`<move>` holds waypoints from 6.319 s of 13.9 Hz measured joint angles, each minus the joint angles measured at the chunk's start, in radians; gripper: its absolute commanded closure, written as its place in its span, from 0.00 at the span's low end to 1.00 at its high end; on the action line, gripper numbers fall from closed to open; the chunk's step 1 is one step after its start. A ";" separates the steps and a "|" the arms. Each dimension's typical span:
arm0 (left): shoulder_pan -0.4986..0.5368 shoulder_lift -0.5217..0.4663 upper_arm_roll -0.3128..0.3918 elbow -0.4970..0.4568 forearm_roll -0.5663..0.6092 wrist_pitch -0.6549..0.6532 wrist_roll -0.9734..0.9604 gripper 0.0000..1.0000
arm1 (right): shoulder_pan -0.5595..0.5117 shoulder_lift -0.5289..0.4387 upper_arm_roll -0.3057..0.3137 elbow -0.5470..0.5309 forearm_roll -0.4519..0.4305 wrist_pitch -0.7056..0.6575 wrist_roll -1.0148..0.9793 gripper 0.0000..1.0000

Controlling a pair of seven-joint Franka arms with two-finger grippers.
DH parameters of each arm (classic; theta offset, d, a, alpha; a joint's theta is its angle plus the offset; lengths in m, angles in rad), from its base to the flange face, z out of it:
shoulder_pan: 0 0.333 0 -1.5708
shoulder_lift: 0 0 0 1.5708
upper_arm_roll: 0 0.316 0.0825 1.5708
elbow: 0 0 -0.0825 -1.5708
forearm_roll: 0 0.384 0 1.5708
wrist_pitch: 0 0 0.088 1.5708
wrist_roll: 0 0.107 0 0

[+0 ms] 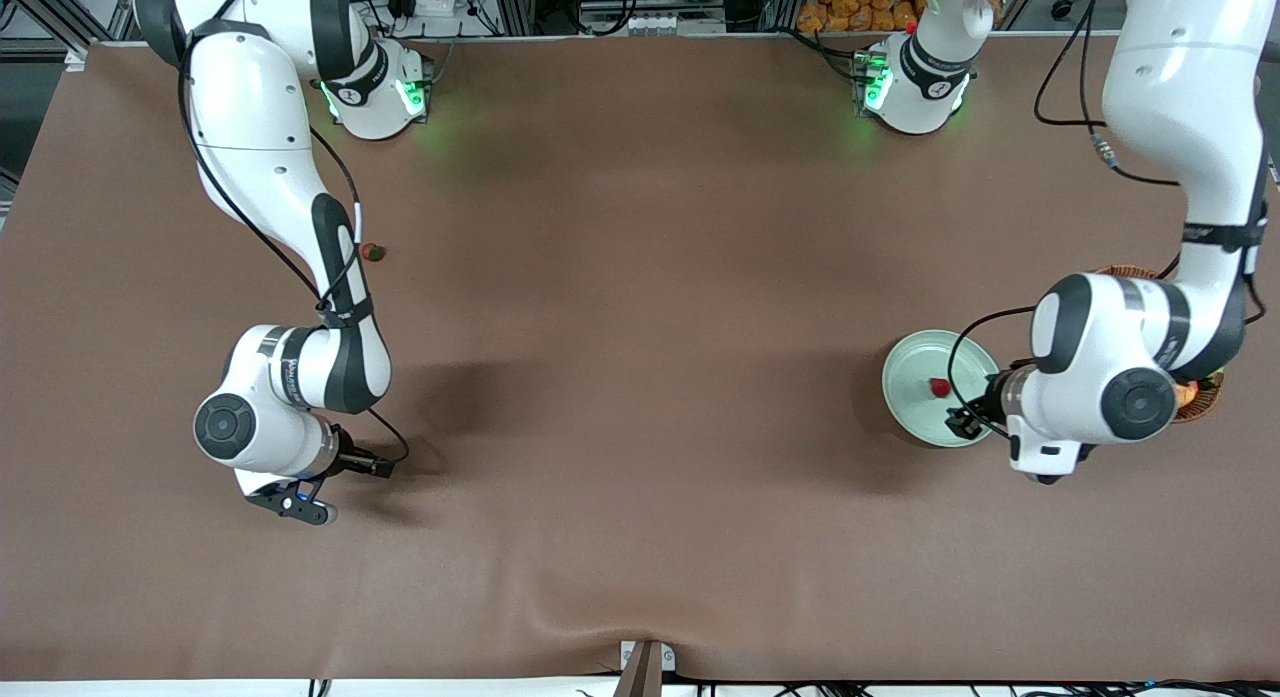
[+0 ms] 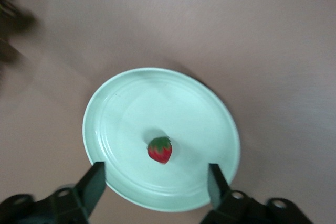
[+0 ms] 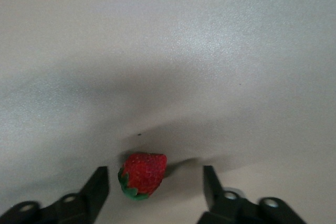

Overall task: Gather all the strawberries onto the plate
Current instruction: 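Place the strawberry on the plate while the right gripper grasps another, then carry the second strawberry mid-table while the left gripper withdraws, then release the second strawberry on the table with the right gripper, then grasp the second strawberry with the left gripper while the right gripper reaches another, then place the strawberry on the plate while the right gripper lifts the third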

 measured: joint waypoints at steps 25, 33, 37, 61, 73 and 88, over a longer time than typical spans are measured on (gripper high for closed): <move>-0.085 -0.601 0.175 -0.018 -0.137 -0.409 0.785 0.00 | 0.509 -0.005 0.151 0.201 0.029 0.142 -0.009 1.00; -0.088 -0.597 0.177 -0.039 -0.137 -0.405 0.785 0.00 | 0.524 0.119 0.224 0.249 0.030 0.264 -0.011 0.00; -0.090 -0.594 0.177 -0.040 -0.137 -0.404 0.785 0.00 | 0.520 0.116 0.218 0.270 0.030 0.264 -0.012 0.00; -0.633 0.121 0.121 -0.059 -0.201 0.436 -0.006 0.12 | 0.000 -0.507 0.101 -0.464 -0.203 -0.138 -0.071 0.00; -0.642 0.199 0.124 -0.006 -0.200 0.461 0.052 1.00 | -0.080 -0.500 0.108 -0.723 -0.236 -0.308 -0.075 0.00; -0.026 -0.103 0.145 -0.121 -0.193 0.041 0.810 1.00 | -0.179 -0.358 0.133 -0.761 -0.106 -0.307 -0.258 0.00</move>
